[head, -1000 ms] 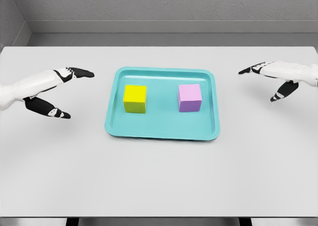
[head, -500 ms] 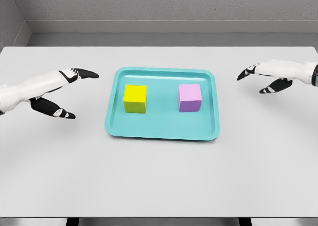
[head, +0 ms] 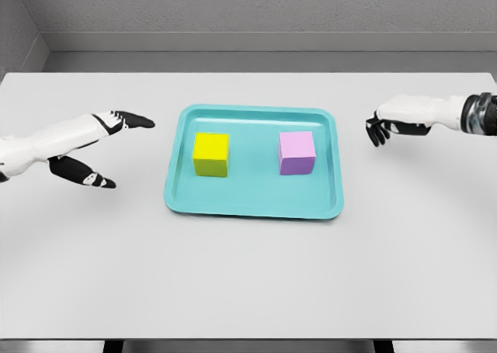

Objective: Push two cubes

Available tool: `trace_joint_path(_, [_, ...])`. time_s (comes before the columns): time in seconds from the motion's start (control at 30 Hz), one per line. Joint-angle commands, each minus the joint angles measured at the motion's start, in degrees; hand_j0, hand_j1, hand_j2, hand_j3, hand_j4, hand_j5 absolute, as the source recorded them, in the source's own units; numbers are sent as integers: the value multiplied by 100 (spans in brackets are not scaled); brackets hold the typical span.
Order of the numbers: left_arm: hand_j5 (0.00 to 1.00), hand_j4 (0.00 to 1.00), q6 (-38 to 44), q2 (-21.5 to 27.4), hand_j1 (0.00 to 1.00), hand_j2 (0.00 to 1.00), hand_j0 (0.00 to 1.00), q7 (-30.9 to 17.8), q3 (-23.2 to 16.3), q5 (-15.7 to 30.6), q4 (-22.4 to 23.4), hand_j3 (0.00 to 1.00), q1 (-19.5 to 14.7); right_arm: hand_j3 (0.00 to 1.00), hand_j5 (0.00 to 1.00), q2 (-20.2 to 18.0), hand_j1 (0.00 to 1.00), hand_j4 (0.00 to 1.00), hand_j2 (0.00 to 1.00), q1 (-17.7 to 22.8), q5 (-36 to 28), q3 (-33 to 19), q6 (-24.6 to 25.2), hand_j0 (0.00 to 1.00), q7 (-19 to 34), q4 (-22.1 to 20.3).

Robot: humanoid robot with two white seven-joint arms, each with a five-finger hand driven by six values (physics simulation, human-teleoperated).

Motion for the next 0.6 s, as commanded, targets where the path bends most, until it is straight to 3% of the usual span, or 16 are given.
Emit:
trace_joint_path(0.0, [100,100,16,-9,100,100,100,3,64,-388,222,100,-35,14,14,78,14,14,14,-17,2,105,12,14,-1,-6])
trace_joint_path(0.07, [100,100,16,-247,100,100,100,3,46,-951,495,100,-457,14,14,183,14,14,14,-70,2,237,12,14,-1,3])
trace_joint_path(0.13, [100,100,16,-291,100,100,100,3,28,-1117,442,100,-580,14,14,201,14,14,14,-114,2,351,12,14,-1,21])
trace_joint_path(0.23, [100,100,16,-589,100,100,100,3,2,-2189,469,100,-659,14,14,280,14,14,14,-202,2,553,12,14,-1,73])
trace_joint_path(0.3, [100,100,16,-809,100,100,100,3,2,-2629,486,100,-730,14,14,280,14,14,14,-229,125,580,12,14,-1,38])
trace_joint_path(0.37, [80,80,16,-959,80,80,80,3,2,-2673,635,80,-870,14,14,332,14,14,14,-325,142,755,12,14,-1,21])
trace_joint_path(0.43, [74,74,16,-1275,74,74,74,3,46,-3166,1540,74,-1169,14,14,412,14,14,14,-404,160,861,12,14,-1,47])
trace_joint_path(0.47, [70,70,16,-1310,70,70,70,3,11,-3174,1752,70,-1204,14,14,412,14,14,14,-431,160,870,12,14,-1,56])
trace_joint_path(0.57, [69,69,16,-1416,69,69,69,3,28,-3175,1708,69,-1231,14,14,412,14,14,14,-475,169,1002,12,14,-1,56])
